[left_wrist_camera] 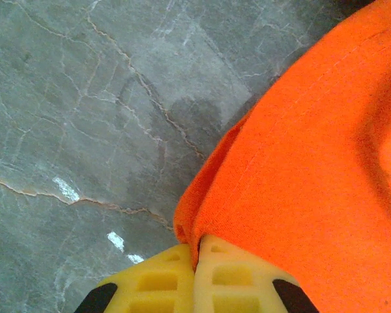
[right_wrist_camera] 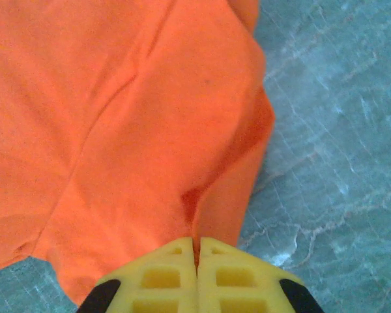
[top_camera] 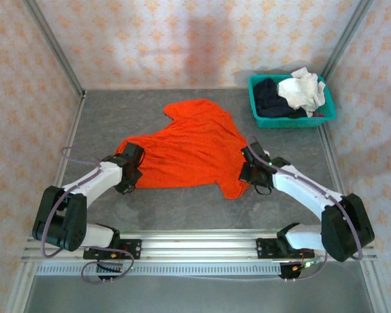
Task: Fold and stack the t-shirts
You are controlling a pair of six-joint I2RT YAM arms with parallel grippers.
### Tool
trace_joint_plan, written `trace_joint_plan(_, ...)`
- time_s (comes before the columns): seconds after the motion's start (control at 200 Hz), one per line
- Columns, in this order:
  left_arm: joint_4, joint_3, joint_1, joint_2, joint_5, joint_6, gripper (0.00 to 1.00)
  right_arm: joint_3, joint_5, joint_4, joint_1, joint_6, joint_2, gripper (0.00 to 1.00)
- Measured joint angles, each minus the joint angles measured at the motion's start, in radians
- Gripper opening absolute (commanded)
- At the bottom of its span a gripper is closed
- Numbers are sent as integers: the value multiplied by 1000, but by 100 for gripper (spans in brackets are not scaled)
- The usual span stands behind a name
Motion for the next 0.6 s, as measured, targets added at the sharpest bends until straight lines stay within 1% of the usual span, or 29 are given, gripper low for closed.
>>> trace_joint_plan(0.235,0,0,0,0,0,14,0,-29,-10,8,0,21,-24,0)
trace_joint_plan(0.37,0,0,0,-2,0,16,0,-84,-10,2,0,56,-97,0)
trace_joint_plan(0.42,0,0,0,-7,0,16,0,-110,-11,-2,0,67,-125,16)
trace_joint_plan(0.49,0,0,0,-14,0,17,0,-140,-16,-16,0,90,-138,34)
trace_joint_plan(0.52,0,0,0,-16,0,17,0,-145,-21,-26,0,93,-134,44)
trace_joint_plan(0.6,0,0,0,-17,0,17,0,-146,-22,-50,0,123,-119,61)
